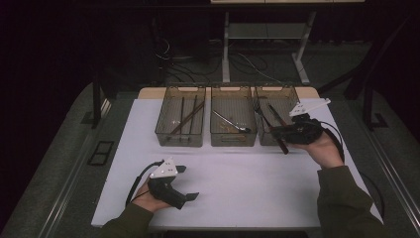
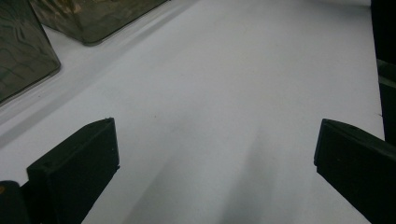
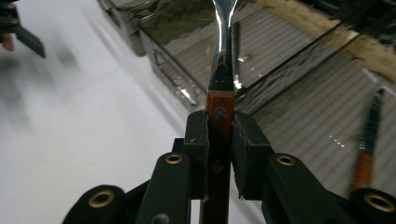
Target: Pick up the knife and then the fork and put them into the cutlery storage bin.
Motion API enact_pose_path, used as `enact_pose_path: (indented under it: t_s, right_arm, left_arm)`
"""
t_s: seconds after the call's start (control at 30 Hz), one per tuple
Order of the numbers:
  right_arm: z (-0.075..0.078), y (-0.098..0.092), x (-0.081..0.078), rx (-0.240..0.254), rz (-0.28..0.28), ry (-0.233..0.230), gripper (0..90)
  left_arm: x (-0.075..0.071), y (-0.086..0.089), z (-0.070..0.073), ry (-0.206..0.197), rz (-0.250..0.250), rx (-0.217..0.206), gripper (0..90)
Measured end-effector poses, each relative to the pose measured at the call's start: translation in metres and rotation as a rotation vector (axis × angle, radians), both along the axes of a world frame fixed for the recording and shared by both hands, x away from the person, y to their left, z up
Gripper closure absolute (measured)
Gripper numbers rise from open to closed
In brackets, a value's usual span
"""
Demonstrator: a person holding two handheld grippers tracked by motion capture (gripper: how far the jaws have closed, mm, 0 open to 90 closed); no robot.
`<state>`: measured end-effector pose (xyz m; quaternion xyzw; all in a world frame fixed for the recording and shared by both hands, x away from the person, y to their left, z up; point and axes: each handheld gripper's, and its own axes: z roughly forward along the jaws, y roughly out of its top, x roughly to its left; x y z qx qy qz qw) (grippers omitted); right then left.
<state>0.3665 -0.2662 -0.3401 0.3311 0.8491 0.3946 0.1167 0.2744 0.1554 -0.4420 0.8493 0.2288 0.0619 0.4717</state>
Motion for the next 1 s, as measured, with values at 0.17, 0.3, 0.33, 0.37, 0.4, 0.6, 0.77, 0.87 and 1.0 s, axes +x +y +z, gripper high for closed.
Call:
enact_pose_path:
  t_s: [0.17, 0.3, 0.33, 0.37, 0.4, 0.6, 0.77, 0.87, 1.0]
  right_arm:
    - [0.01, -0.01, 0.007, -0.001, -0.038, -0.02, 77.1]
    - [0.017, -0.018, 0.014, 0.007, -0.079, -0.032, 77.1]
    - [0.018, -0.02, 0.016, 0.008, -0.09, -0.035, 77.1]
    - [0.019, -0.022, 0.018, 0.01, -0.102, -0.037, 77.1]
    - [0.021, -0.024, 0.022, 0.007, -0.113, -0.039, 77.1]
    - [0.022, -0.033, 0.035, -0.007, -0.171, -0.041, 77.1]
    - [0.019, -0.038, 0.048, -0.006, -0.218, -0.035, 77.1]
    - [0.016, -0.04, 0.054, 0.003, -0.238, -0.039, 77.1]
    - [0.008, -0.042, 0.064, -0.016, -0.265, -0.04, 77.1]
  left_arm:
    - [0.0, 0.0, 0.0, 0.002, 0.002, -0.001, 0.0]
    - [0.0, 0.0, 0.0, 0.002, 0.002, -0.003, 0.0]
    - [0.0, 0.0, 0.0, 0.002, 0.003, -0.003, 0.0]
    - [0.0, 0.0, 0.0, 0.003, 0.003, -0.004, 0.0]
    - [0.0, 0.0, 0.0, 0.004, 0.004, -0.004, 0.0]
    - [0.0, 0.0, 0.0, 0.002, 0.006, -0.01, 0.0]
    - [0.0, -0.001, 0.0, 0.004, 0.006, -0.012, 0.0]
    - [0.0, -0.001, 0.0, 0.005, 0.006, -0.011, 0.0]
    - [0.0, -0.001, 0.0, 0.004, 0.006, -0.012, 0.0]
